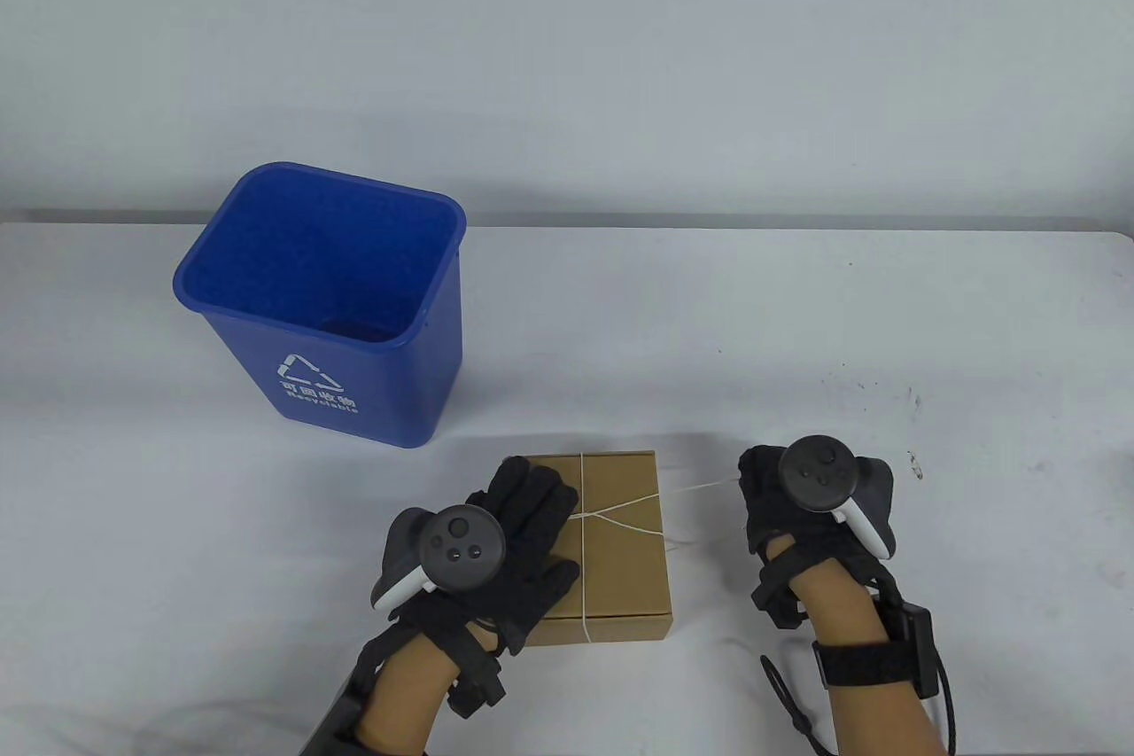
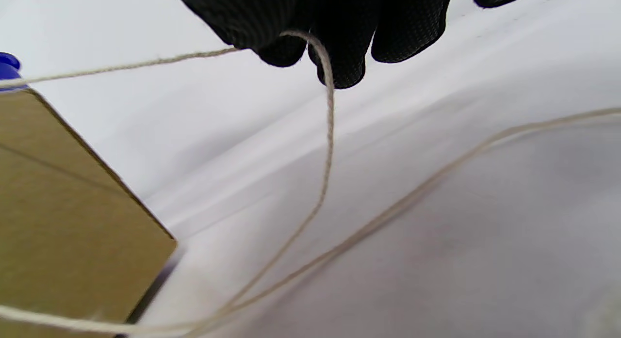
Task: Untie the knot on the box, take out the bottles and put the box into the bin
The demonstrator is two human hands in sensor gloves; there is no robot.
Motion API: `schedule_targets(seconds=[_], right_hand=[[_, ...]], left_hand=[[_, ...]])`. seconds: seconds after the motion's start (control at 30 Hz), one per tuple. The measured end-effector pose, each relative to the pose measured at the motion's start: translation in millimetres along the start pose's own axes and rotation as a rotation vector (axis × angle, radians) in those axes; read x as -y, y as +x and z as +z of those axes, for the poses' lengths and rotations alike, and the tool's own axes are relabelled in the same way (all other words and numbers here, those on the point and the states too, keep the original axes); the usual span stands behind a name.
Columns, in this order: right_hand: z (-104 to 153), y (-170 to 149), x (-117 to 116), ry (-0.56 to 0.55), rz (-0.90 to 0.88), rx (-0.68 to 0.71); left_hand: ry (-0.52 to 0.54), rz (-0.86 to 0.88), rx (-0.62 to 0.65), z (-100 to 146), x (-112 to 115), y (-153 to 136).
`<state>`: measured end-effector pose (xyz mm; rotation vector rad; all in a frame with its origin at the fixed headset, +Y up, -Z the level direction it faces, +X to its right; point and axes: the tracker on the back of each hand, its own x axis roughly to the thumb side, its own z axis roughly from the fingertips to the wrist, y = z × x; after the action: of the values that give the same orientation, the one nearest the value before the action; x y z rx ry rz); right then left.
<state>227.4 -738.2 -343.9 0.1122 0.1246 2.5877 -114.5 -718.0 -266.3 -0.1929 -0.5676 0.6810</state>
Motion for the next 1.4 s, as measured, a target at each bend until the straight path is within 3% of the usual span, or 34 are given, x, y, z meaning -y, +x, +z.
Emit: schedule_targets(seconds=[0.77, 0.87, 0.93, 1.03, 1.17, 1.4], right_hand=[[-4.4, -47.8, 5.5, -0.011, 0.118, -0.362], [-1.8, -43.1, 12.7, -0.065, 0.055, -0.317], [0.1, -32.5, 18.4, -0.085, -0.011, -0.209], [4.6, -4.6, 20.1, -0.058, -0.122, 0.012], [15.7, 36.6, 11.2, 0.039, -0.095, 0.197], [27.6, 66.8, -7.3, 0.09, -0.028, 0.283]], left_hand=[[0.001, 0.001, 0.001, -0.3, 0.2, 0.1], [0.001, 0.003, 0.002, 0.0, 0.2, -0.2], [0.0, 0.003, 0.002, 0.2, 0.2, -0.2], [-0.002, 0.004, 0.002, 0.3, 0.1, -0.3], [-0.003, 0.003, 0.002, 0.5, 0.1, -0.3], [-0.003, 0.004, 0.002, 0.5, 0.2, -0.3]])
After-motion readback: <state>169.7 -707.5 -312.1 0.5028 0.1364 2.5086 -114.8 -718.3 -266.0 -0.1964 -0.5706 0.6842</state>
